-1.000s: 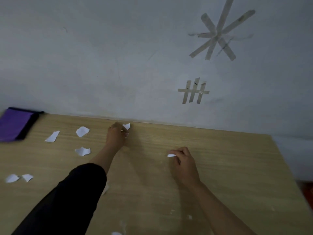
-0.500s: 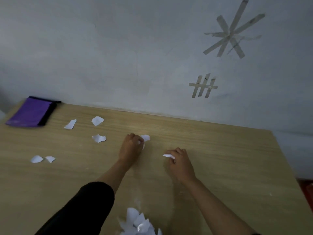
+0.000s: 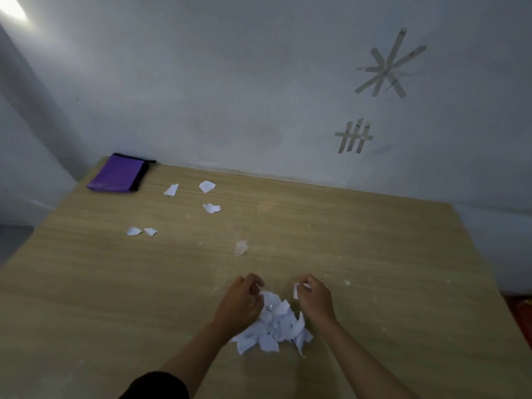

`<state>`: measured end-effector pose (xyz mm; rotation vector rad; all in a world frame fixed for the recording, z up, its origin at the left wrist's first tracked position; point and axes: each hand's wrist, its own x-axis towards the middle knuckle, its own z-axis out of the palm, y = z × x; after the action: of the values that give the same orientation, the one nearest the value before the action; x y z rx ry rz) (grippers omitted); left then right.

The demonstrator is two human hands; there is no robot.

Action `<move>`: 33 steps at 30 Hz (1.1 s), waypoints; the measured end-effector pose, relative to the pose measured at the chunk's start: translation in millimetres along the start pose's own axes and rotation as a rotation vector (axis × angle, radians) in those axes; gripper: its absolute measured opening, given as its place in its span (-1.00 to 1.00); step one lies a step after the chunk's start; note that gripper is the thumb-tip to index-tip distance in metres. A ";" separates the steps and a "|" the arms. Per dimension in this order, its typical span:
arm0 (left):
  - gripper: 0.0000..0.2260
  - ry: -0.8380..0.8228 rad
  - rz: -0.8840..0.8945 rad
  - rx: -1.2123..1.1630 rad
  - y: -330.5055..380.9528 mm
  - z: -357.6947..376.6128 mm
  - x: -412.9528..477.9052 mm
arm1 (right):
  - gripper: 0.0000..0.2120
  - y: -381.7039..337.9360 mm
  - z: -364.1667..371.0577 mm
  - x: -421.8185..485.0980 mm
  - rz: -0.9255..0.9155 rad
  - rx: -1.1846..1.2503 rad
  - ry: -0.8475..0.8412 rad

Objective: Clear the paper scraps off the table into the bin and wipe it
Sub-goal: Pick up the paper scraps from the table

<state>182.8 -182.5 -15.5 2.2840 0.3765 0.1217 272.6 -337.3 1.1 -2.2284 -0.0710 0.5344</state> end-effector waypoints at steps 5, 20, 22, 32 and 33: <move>-0.77 -0.031 0.085 0.138 -33.9 3.8 -14.4 | -0.79 -5.0 10.7 -8.6 -0.054 -0.447 0.176; -0.70 0.332 -0.369 0.252 -126.5 -124.7 57.2 | -0.64 -112.3 137.0 90.9 -0.419 -0.396 -0.052; -0.64 0.362 -0.406 0.286 -147.7 -143.0 68.9 | -0.63 -123.2 148.5 102.0 -0.440 -0.390 -0.059; -0.87 0.413 -0.408 0.160 -195.7 -181.2 93.8 | -0.46 -173.8 190.3 149.8 -0.471 -0.557 -0.199; -0.88 0.417 -0.398 0.118 -198.6 -183.7 96.1 | -0.51 -174.5 194.4 154.0 -0.506 -0.589 -0.153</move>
<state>190.6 103.4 -41.0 2.2410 1.0691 0.3822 356.6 -48.1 -34.8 -2.5841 -0.9509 0.4318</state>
